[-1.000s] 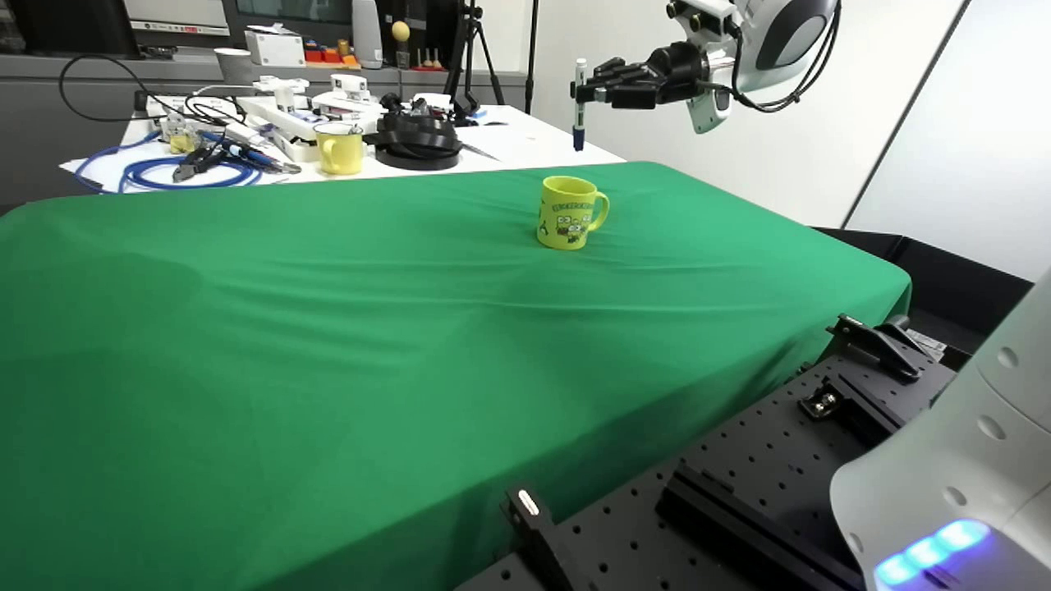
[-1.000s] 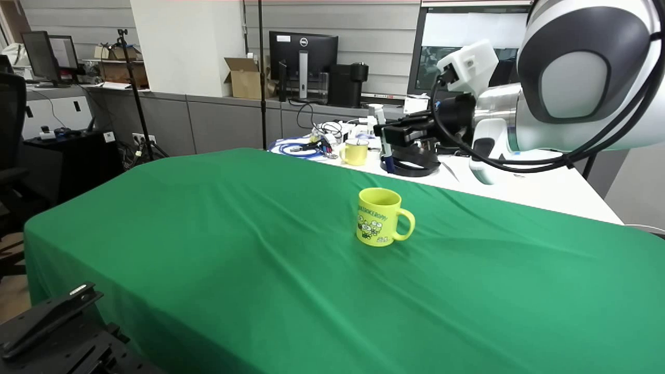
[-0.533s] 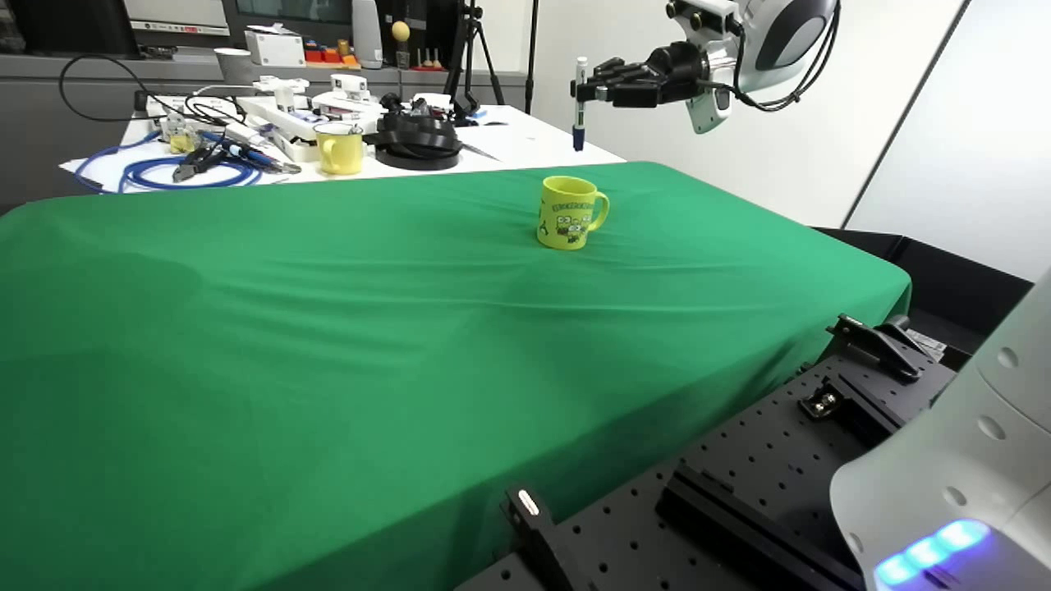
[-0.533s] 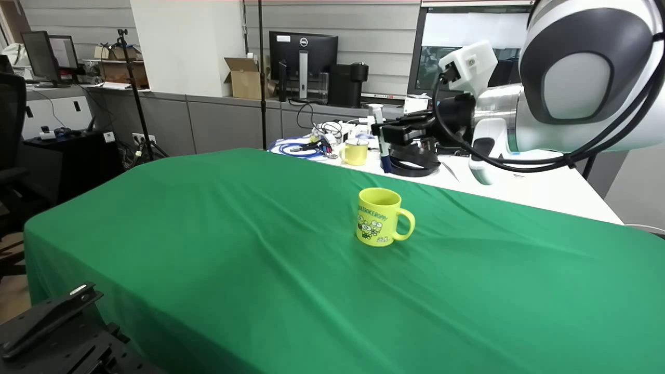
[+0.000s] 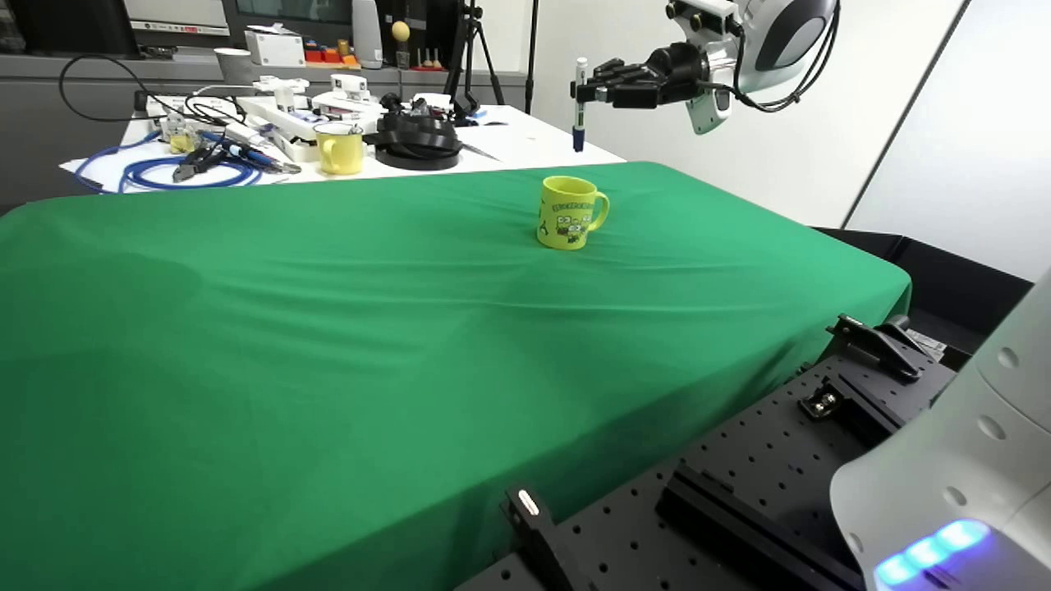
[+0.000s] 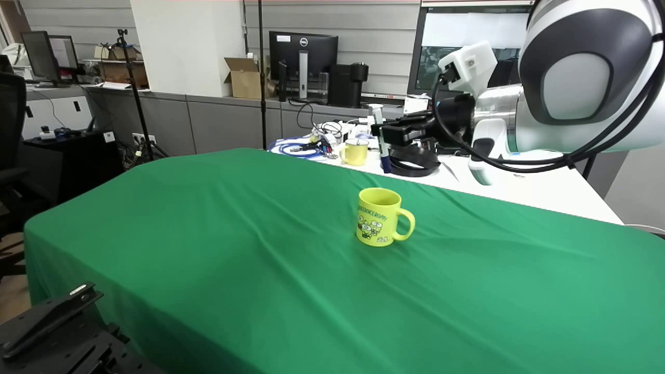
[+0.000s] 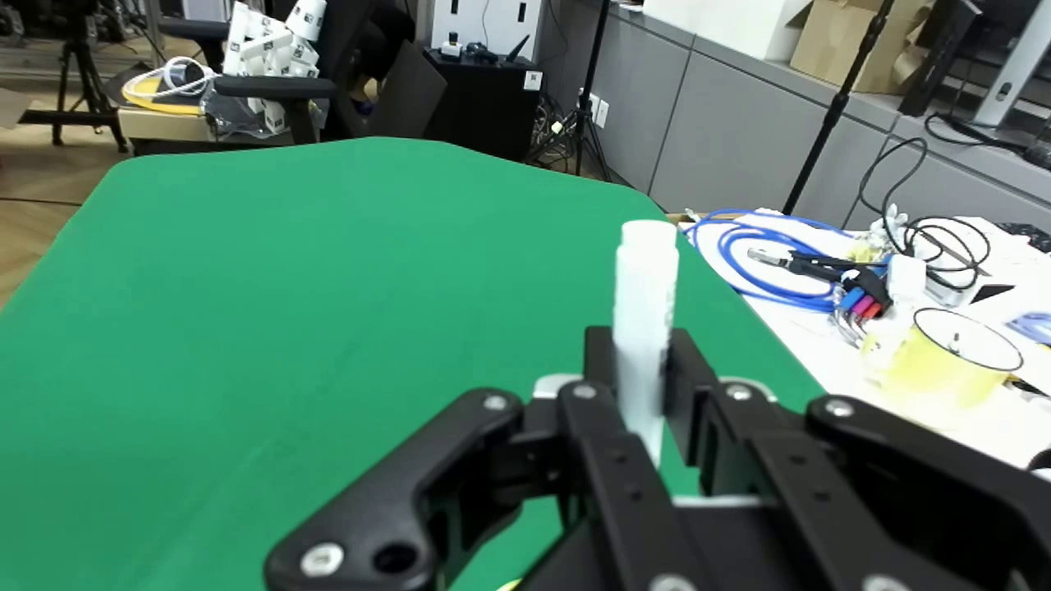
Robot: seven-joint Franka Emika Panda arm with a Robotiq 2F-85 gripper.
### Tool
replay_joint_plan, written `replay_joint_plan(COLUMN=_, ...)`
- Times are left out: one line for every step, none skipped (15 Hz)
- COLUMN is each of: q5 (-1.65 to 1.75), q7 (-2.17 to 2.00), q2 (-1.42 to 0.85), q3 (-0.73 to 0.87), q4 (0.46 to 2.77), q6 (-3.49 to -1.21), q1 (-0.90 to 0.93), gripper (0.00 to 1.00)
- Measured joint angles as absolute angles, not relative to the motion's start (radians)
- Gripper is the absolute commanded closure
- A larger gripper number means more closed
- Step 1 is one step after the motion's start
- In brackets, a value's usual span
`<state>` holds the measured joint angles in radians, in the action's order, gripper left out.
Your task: Place the marker inside the mug
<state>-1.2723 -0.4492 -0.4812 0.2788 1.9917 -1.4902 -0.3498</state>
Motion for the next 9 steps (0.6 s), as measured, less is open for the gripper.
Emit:
replay_joint_plan(q5=-1.272, q7=-0.449, q2=-0.481, q3=0.279, q4=1.992, q6=-1.490, q1=-0.350, gripper=0.81)
replay_joint_plan(q5=-1.272, q7=-0.449, q2=-0.481, q3=0.279, q4=1.992, q6=-1.490, q1=-0.350, gripper=0.81)
replay_joint_plan(q5=-1.272, q7=-0.449, q2=-0.481, q3=0.279, q4=1.992, q6=-1.490, q1=-0.350, gripper=0.95)
replay_joint_plan(q5=-1.272, q7=-0.449, q2=-0.481, q3=0.279, q4=1.992, q6=-1.490, q1=-0.350, gripper=0.95)
replay_joint_plan(q5=-1.272, q7=-0.445, q2=-0.482, q3=0.279, q4=1.992, q6=-1.490, q1=-0.350, gripper=0.95)
replay_joint_plan(q5=-1.273, q7=-0.439, q2=-0.484, q3=0.279, q4=1.992, q6=-1.490, q1=-0.349, gripper=0.95)
replay_joint_plan(q5=-1.275, q7=-0.434, q2=-0.489, q3=0.279, q4=1.992, q6=-1.490, q1=-0.349, gripper=0.95)
replay_joint_plan(q5=-1.278, q7=-0.429, q2=-0.495, q3=0.279, q4=1.992, q6=-1.489, q1=-0.350, gripper=0.95)
replay_joint_plan(q5=-1.282, q7=-0.425, q2=-0.503, q3=0.279, q4=1.992, q6=-1.489, q1=-0.350, gripper=0.95)
